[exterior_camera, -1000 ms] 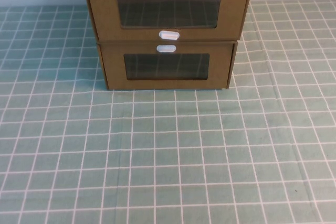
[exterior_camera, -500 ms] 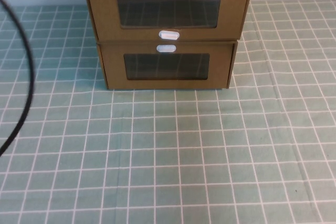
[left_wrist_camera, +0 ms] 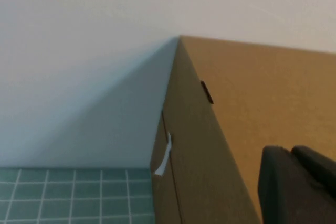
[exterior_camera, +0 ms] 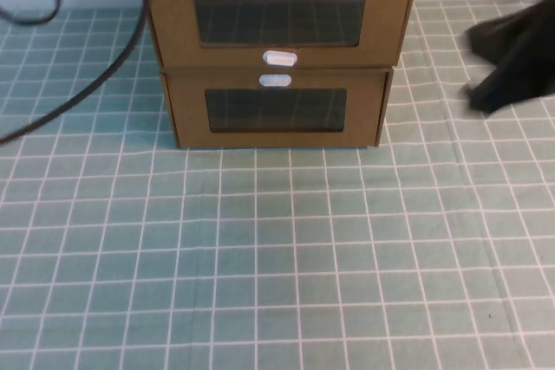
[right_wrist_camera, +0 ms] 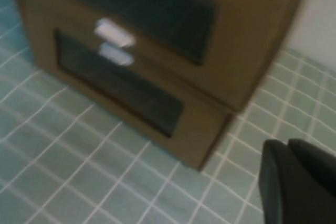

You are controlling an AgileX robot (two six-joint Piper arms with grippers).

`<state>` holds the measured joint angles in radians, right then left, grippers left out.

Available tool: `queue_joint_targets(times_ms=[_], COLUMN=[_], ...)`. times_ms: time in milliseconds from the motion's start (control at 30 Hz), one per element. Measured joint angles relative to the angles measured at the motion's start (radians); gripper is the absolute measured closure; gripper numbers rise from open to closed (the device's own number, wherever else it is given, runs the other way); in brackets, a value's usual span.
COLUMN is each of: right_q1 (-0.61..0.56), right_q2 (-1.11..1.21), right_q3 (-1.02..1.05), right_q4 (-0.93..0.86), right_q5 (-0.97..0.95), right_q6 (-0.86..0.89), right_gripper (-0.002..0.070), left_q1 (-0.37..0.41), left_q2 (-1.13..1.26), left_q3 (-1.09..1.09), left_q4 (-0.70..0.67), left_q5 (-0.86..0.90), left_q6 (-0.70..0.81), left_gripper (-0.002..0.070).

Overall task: Open the shoe box
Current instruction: 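Pull the top drawer of the cardboard box fully open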

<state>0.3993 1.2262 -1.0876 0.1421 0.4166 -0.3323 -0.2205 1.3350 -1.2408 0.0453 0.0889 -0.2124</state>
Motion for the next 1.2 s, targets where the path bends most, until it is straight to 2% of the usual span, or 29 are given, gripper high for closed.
queue_joint_targets(times_ms=[100, 167, 233, 433, 533, 667, 767, 900, 1000, 1133, 1200], right_q1=[0.132, 0.191, 0.234, 0.282, 0.282, 0.282, 0.294, 0.359, 0.416, 0.478, 0.505], right_q2=[0.074, 0.120, 0.163, 0.245, 0.259, 0.282, 0.291, 0.301, 0.317, 0.359, 0.405], right_q3=[0.000, 0.000, 0.000, 0.000, 0.000, -0.002, -0.041, -0.129, -0.167, -0.171, -0.171], right_q4=[0.002, 0.002, 0.004, 0.023, 0.016, -0.082, -0.283, -0.739, -1.027, -1.283, -1.479], right_q5=[0.000, 0.000, 0.000, -0.008, 0.005, 0.022, 0.074, 0.228, 0.315, 0.321, 0.321], right_q6=[-0.172, -0.263, -0.328, -0.410, -0.412, -0.398, -0.231, 0.156, 0.332, 0.549, 0.712], right_gripper=[0.0689, 0.0689, 0.0689, 0.0689, 0.0689, 0.0689, 0.0689, 0.0689, 0.0689, 0.0689, 0.0689], left_q1=[-0.047, -0.070, -0.079, -0.078, -0.078, -0.078, -0.078, -0.078, -0.078, -0.078, -0.078], left_q2=[0.099, 0.154, 0.204, 0.355, 0.444, 0.554, 0.625, 0.653, 0.659, 0.664, 0.664], left_q3=[-0.172, -0.268, -0.350, -0.548, -0.645, -0.728, -0.750, -0.767, -0.769, -0.769, -0.769], left_q4=[-0.005, -0.054, -0.168, -0.660, -0.800, -0.904, -0.918, -0.950, -0.964, -0.985, -0.992], left_q5=[0.165, 0.295, 0.400, 0.599, 0.663, 0.730, 0.763, 0.768, 0.772, 0.774, 0.774], left_q6=[0.053, 0.131, 0.285, 0.790, 0.891, 0.925, 0.930, 0.897, 0.882, 0.874, 0.874], left_gripper=[0.0680, 0.0680, 0.0680, 0.0680, 0.0680, 0.0680, 0.0680, 0.0680, 0.0680, 0.0680, 0.0680])
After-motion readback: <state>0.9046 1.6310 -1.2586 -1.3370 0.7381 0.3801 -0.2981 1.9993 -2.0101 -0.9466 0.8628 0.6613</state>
